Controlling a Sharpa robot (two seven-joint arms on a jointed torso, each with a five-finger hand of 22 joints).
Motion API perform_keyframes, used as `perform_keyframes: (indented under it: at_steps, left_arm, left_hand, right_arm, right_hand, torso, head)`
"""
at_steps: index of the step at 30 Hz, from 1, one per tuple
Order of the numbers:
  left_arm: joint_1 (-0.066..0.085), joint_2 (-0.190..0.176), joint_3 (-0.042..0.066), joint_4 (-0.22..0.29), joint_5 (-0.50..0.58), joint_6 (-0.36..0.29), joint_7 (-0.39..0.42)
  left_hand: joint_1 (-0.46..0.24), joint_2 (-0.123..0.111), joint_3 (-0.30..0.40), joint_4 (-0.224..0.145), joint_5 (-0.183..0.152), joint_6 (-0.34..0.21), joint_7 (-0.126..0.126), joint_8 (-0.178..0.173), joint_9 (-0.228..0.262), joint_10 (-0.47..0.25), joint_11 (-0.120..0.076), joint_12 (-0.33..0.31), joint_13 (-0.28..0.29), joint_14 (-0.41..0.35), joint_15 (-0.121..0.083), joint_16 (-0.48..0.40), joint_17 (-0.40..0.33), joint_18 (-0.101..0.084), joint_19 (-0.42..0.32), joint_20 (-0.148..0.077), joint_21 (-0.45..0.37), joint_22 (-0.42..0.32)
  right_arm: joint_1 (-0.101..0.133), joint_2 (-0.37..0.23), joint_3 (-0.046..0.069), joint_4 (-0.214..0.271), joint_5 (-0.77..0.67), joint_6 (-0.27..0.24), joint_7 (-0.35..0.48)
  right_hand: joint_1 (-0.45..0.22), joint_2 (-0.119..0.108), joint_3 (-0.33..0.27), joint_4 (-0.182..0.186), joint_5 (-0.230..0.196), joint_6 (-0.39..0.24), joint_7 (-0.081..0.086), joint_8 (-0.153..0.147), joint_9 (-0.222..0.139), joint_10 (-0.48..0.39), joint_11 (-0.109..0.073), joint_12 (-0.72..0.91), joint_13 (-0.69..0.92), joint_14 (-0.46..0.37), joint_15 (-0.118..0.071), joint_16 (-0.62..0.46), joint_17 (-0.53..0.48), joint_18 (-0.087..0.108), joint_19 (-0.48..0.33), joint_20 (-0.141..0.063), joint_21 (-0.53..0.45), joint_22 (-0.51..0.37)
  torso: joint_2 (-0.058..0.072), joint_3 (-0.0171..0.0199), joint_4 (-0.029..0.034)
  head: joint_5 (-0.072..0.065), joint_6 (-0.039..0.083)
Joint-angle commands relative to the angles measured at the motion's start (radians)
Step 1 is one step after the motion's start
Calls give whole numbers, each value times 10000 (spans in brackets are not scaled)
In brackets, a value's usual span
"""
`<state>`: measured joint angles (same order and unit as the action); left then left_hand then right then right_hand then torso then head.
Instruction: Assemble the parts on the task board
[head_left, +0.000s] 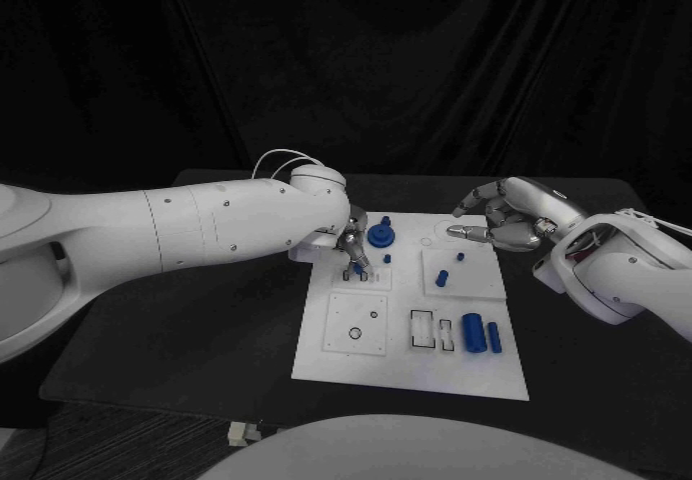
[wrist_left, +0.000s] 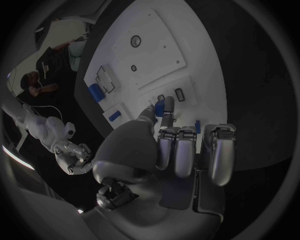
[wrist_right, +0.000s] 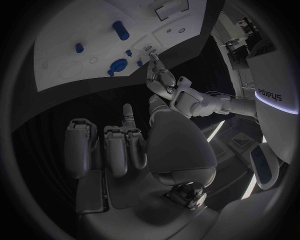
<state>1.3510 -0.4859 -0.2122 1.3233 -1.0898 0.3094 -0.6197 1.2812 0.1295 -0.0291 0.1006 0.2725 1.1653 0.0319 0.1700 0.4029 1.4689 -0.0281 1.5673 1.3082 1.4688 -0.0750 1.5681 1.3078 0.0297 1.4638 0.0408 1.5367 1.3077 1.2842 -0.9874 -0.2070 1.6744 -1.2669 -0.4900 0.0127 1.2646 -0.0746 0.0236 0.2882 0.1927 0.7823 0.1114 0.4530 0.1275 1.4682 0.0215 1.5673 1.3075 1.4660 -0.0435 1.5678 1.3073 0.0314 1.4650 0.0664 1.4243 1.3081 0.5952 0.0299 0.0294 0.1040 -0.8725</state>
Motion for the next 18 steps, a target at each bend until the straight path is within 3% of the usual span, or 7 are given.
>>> perform_keyframes:
  at_steps: [1,18]
  left_arm:
    - [31,-37,6,47,1081,-119,-396]
    - [-12,1,3,-65,1378,-445,-676]
  left_hand:
    - [-108,-11,131,-31,33,-36,38,-60,14,1019,-62,35,2626,1020,-65,27,2630,-123,572,-81,-31,2014]
    - [-350,-73,314,127,23,-47,52,-102,76,1019,-55,35,2626,1020,-63,27,2630,-130,595,-83,-21,2041]
  right_arm:
    - [-31,3,8,-14,-73,113,-207]
    - [-87,46,8,-59,-73,196,-254]
  right_hand:
    - [119,3,42,-38,58,76,-15,-42,-11,1026,58,35,2633,1048,55,30,2635,87,247,48,-31,2092]
    - [200,36,42,-37,75,51,-3,-75,-38,1026,63,35,2633,1048,61,30,2635,106,206,57,-107,2066]
  torso:
    - [-19,7,7]
    - [17,-2,5]
  head:
    - [18,-2]
    - [105,-2]
